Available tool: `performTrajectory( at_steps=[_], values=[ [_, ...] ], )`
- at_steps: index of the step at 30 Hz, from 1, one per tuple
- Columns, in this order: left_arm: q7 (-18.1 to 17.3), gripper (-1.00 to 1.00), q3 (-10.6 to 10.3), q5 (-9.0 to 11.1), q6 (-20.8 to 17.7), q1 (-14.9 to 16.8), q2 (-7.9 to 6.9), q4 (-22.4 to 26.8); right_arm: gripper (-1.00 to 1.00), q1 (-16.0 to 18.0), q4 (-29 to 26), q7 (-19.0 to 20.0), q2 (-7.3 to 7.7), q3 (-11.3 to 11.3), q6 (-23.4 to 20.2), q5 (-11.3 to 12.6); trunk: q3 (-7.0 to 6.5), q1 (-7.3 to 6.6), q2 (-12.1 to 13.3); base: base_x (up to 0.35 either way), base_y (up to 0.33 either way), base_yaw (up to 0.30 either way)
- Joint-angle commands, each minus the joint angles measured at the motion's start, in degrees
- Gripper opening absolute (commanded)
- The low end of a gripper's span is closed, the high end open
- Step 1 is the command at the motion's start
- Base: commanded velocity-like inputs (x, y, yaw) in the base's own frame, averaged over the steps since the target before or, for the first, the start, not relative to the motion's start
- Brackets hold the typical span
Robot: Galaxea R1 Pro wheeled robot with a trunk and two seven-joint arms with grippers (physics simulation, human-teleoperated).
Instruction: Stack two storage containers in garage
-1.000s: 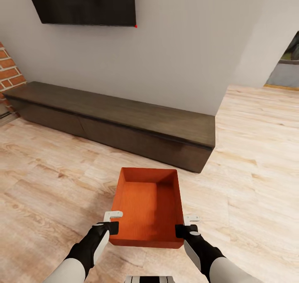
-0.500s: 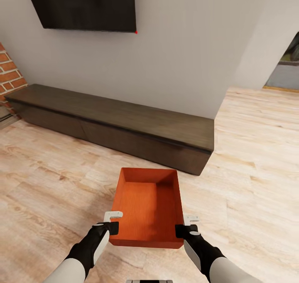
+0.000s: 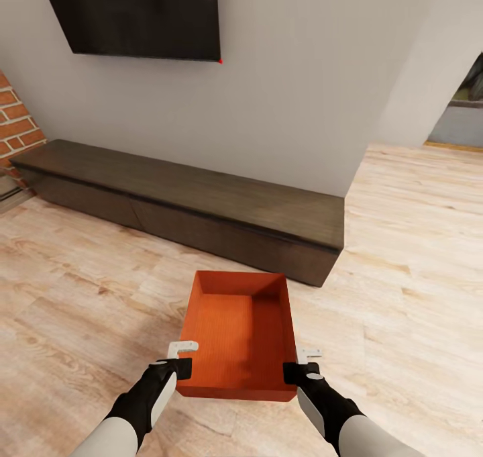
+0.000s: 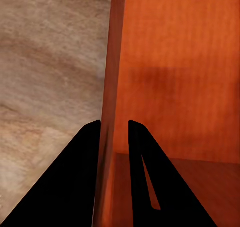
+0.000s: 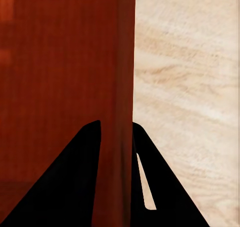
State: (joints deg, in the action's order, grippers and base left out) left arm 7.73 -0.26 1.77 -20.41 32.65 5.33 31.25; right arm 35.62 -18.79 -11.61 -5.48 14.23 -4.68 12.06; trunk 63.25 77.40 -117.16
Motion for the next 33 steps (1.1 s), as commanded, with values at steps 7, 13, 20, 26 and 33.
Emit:
performTrajectory(
  at_steps=[7, 13, 20, 26, 33],
  values=[
    [1.8, -1.0, 0.2, -0.8, -0.5, 0.0, -0.05, 0.0, -1.0, 0.1, -0.3, -0.6, 0.08, -0.8, 0.5, -0.9, -1.22, -1.55, 2.8, 0.0, 0.0, 0.0],
    [1.8, -1.0, 0.2, -0.7, -0.5, 0.0, -0.05, 0.0, -1.0, 0.1, -0.3, -0.6, 0.11, -0.8, 0.4, -0.9, -2.3, -2.87, 5.2, 0.0, 0.0, 0.0],
    [1.8, -1.0, 0.2, -0.7, -0.4, 0.0, -0.05, 0.1, -1.0, 0.1, -0.3, -0.6, 0.12, -0.8, 0.5, -0.9, -3.56, -4.41, 8.0, 0.0, 0.0, 0.0],
    [1.8, -1.0, 0.2, -0.7, -0.4, 0.0, -0.05, 0.2, -1.0, 0.1, -0.3, -0.5, 0.12, -0.8, 0.6, -0.9, -4.64, -5.72, 10.4, 0.0, 0.0, 0.0],
    [1.8, -1.0, 0.2, -0.7, -0.4, 0.0, -0.05, 0.2, -1.0, 0.1, -0.3, -0.6, 0.11, -0.8, 0.6, -0.9, -5.89, -7.26, 13.2, 0.0, 0.0, 0.0]
  ],
)
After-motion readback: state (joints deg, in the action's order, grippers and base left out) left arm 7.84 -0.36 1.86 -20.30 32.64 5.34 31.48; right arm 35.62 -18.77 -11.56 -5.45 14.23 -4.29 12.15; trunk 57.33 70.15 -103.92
